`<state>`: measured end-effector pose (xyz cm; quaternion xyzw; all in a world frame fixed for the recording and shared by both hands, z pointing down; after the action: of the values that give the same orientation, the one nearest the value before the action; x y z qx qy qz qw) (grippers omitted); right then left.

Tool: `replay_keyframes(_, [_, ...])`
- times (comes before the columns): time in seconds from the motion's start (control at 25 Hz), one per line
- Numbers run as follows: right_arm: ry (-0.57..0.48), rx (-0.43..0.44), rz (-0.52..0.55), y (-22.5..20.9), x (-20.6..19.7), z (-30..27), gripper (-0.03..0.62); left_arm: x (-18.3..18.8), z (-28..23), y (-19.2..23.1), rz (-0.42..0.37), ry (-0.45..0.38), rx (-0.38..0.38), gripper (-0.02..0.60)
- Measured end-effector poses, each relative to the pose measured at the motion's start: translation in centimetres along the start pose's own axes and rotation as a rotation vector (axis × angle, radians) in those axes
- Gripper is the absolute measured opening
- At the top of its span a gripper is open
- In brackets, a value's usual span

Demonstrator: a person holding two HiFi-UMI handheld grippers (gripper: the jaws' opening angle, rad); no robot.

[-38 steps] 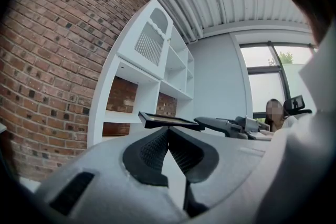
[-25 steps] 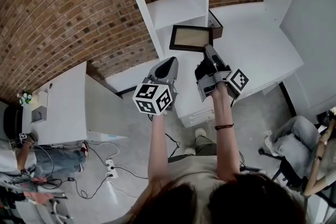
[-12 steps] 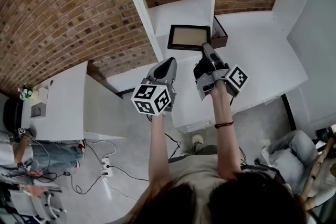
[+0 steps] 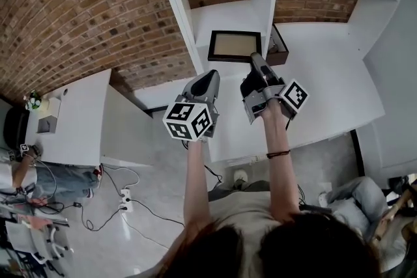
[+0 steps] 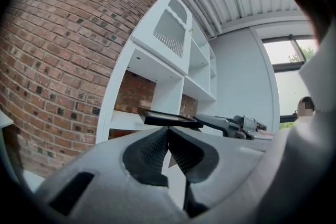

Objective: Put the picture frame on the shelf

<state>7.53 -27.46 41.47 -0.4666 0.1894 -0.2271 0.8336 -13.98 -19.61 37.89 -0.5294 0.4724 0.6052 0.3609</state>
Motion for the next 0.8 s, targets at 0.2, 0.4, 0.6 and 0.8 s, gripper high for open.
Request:
replay_keyframes(0.2, [0.007,0.003,-0.010,-0.6,0.9,-0.8,0.075,-0.3,-0.7,0.0,0.002,0.010,0.016,0.011])
replay_keyframes(0.4, [0.016,0.011,-0.019,-1.2,0.9,-1.2,0.075,-0.5,-0.8,1.0,0.027,0.009,0.043,0.011])
replay_keyframes(0.6, [0.015,0.013,-0.024,-2.0,1.0,-2.2,0.074,-1.0,-1.8,1.5,0.024,0.024,0.032,0.011])
replay_keyframes(0.8, [0.008,0.010,-0.020,-2.4,0.9,-3.1,0.074,-0.7,-2.6,3.1,0.044,0.032,0.036,0.011])
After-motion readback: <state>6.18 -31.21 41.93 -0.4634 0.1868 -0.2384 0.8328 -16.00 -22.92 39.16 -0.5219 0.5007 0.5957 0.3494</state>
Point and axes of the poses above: the fingertips, and each gripper's own axes: z backward along the fingers, y to its left, x out of its top, the point moved 10 cm from there along z, backward along the fingers, and after that the axes turned 9 degrees about x, right-handed, at the moved point
